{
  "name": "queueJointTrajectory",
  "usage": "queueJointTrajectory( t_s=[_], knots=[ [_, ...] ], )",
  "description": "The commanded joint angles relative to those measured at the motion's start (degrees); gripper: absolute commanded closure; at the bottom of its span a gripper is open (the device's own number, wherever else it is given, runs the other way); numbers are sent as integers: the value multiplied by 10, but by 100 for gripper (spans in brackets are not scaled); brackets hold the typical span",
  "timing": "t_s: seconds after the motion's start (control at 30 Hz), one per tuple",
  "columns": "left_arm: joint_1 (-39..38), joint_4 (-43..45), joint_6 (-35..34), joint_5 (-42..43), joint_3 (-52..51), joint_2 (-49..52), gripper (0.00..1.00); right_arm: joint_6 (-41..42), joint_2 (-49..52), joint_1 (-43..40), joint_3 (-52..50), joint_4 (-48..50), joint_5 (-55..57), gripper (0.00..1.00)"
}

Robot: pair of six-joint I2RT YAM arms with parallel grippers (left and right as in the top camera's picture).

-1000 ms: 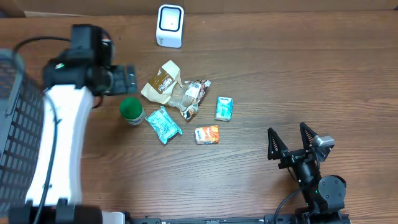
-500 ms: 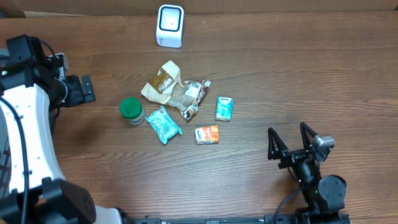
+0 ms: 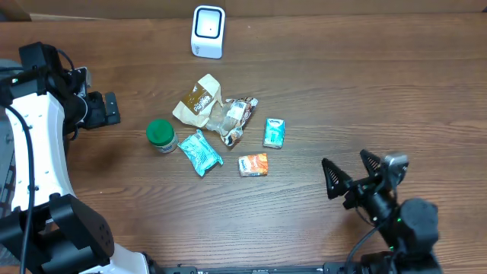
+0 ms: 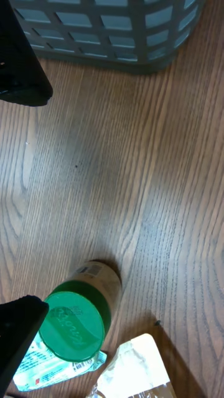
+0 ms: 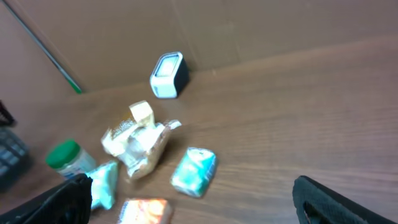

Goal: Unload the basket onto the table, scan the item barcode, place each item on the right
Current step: 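Move the right gripper over the orange tissue pack and grasp it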

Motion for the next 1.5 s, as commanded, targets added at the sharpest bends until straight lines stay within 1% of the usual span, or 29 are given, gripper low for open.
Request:
queueJointTrajectory(
  t_s=[0.0,0.03,0.07,0.1,0.23,0.37,0.47,0.53,0.67,0.7,0.83,0.9,1.0,1.1,1.17,1.2,1.33,1.43,1.47],
  knots=[
    [-1,3,-5,7,-3,1,0,-4,115,-3,150,-73,-10,0],
    [-1,3,-4,7,-3,1,0,-4,134,-3,170,-89,-12,0],
    [-1,2,-4,6,-3,1,0,-4,192,-3,230,-137,-22,0],
    [-1,2,-4,6,-3,1,0,-4,213,-3,250,-155,-27,0],
    [-1,2,-4,6,-3,1,0,-4,381,-3,402,-291,-75,0],
    [-1,2,-4,6,-3,1,0,2,507,-3,477,-337,-128,0],
    [-1,2,-4,6,-3,1,0,-1,568,-3,479,-320,-187,0],
    [-1,2,-4,6,-3,1,0,0,613,3,479,-317,-219,13],
    [-1,2,-4,6,-3,1,0,5,688,40,478,-335,-221,22],
    [-1,2,-4,6,-3,1,0,13,715,63,477,-337,-213,25],
    [-1,2,-4,6,-3,1,0,60,768,120,477,-327,-144,27],
    [-1,2,-4,6,-3,1,0,88,796,160,477,-308,-78,30],
    [-1,2,-4,6,-3,1,0,121,824,188,477,-288,-22,39],
    [-1,2,-4,6,-3,1,0,126,856,203,476,-264,-19,48],
    [-1,2,-4,6,-3,1,0,140,873,208,476,-260,-20,51],
    [-1,2,-4,6,-3,1,0,152,885,211,476,-258,-21,54],
    [-1,2,-4,6,-3,1,0,155,895,220,476,-247,-49,60],
    [-1,2,-4,6,-3,1,0,193,895,228,476,-244,-48,64],
    [-1,2,-4,6,-3,1,0,218,897,231,475,-243,-39,66]
  ],
)
